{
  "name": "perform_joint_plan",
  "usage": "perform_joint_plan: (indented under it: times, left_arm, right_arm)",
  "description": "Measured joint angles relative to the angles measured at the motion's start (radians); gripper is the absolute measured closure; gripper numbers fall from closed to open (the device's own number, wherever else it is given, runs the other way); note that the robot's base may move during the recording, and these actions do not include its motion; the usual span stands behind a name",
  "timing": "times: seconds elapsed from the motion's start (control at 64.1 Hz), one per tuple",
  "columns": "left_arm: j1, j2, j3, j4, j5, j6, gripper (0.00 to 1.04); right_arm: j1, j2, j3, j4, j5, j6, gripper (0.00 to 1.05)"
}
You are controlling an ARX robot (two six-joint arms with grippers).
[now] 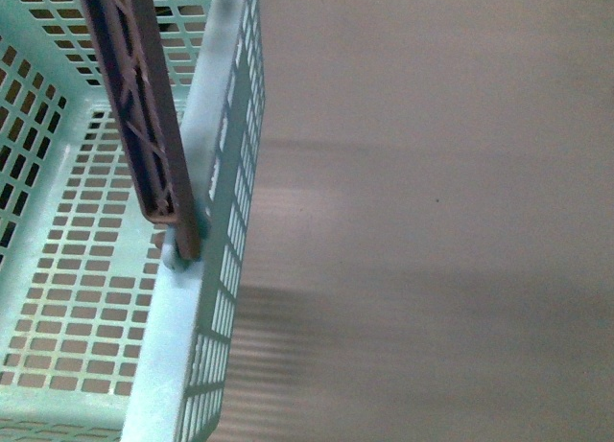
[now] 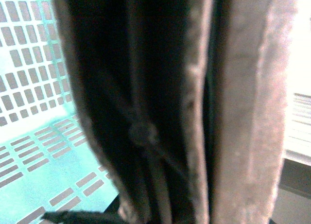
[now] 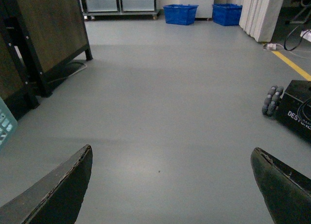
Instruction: Pick mango and avocado into basket
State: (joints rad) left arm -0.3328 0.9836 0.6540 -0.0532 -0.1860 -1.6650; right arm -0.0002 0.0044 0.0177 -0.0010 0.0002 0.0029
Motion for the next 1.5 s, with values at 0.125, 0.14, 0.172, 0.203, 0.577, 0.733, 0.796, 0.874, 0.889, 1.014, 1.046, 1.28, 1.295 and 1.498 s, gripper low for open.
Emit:
perform_joint_plan:
  times: [0.125, 0.14, 0.172, 0.203, 0.577, 0.733, 0.796, 0.874, 0.889, 1.014, 1.046, 1.28, 1.295, 1.498]
  left_arm:
    - [0.0, -0.002, 0.0, -0.003, -0.013, 0.0, 0.9]
    - [0.0, -0.002, 0.0, -0.003, -0.013, 0.0, 0.9]
    - [0.0, -0.002, 0.0, -0.003, -0.013, 0.0, 0.9]
    - [0.0, -0.002, 0.0, -0.003, -0.012, 0.0, 0.9]
    - [0.0, -0.002, 0.0, -0.005, -0.008, -0.002, 0.9]
    - [0.0, -0.002, 0.0, -0.006, -0.008, -0.002, 0.9]
    - [0.0, -0.002, 0.0, -0.006, -0.009, -0.002, 0.9]
    - [0.0, -0.002, 0.0, -0.006, -0.009, -0.002, 0.9]
    - [0.0, -0.002, 0.0, -0.006, -0.009, -0.002, 0.9]
    - [0.0, -0.002, 0.0, -0.006, -0.009, -0.002, 0.9]
    - [0.0, -0.002, 0.0, -0.006, -0.009, -0.001, 0.9]
    - [0.0, -0.002, 0.0, -0.006, -0.008, -0.001, 0.9]
    - [0.0, -0.002, 0.0, -0.006, -0.009, -0.001, 0.9]
    - [0.0, -0.002, 0.0, -0.006, -0.008, -0.001, 0.9]
  right_arm:
    - [0.0, 0.0, 0.0, 0.0, 0.0, 0.0, 0.09]
    - [0.0, 0.0, 0.0, 0.0, 0.0, 0.0, 0.09]
    - [0.0, 0.0, 0.0, 0.0, 0.0, 0.0, 0.09]
    - [0.0, 0.0, 0.0, 0.0, 0.0, 0.0, 0.09]
    - [0.0, 0.0, 0.0, 0.0, 0.0, 0.0, 0.09]
    - [0.0, 0.0, 0.0, 0.0, 0.0, 0.0, 0.09]
    - [0.0, 0.0, 0.0, 0.0, 0.0, 0.0, 0.09]
    - [0.0, 0.0, 0.0, 0.0, 0.0, 0.0, 0.09]
    - [0.0, 0.0, 0.0, 0.0, 0.0, 0.0, 0.09]
    - [0.0, 0.0, 0.0, 0.0, 0.0, 0.0, 0.09]
    - [0.0, 0.0, 0.0, 0.0, 0.0, 0.0, 0.09]
    - [0.0, 0.0, 0.0, 0.0, 0.0, 0.0, 0.09]
    - [0.0, 0.0, 0.0, 0.0, 0.0, 0.0, 0.09]
    - [0.0, 0.0, 0.0, 0.0, 0.0, 0.0, 0.09]
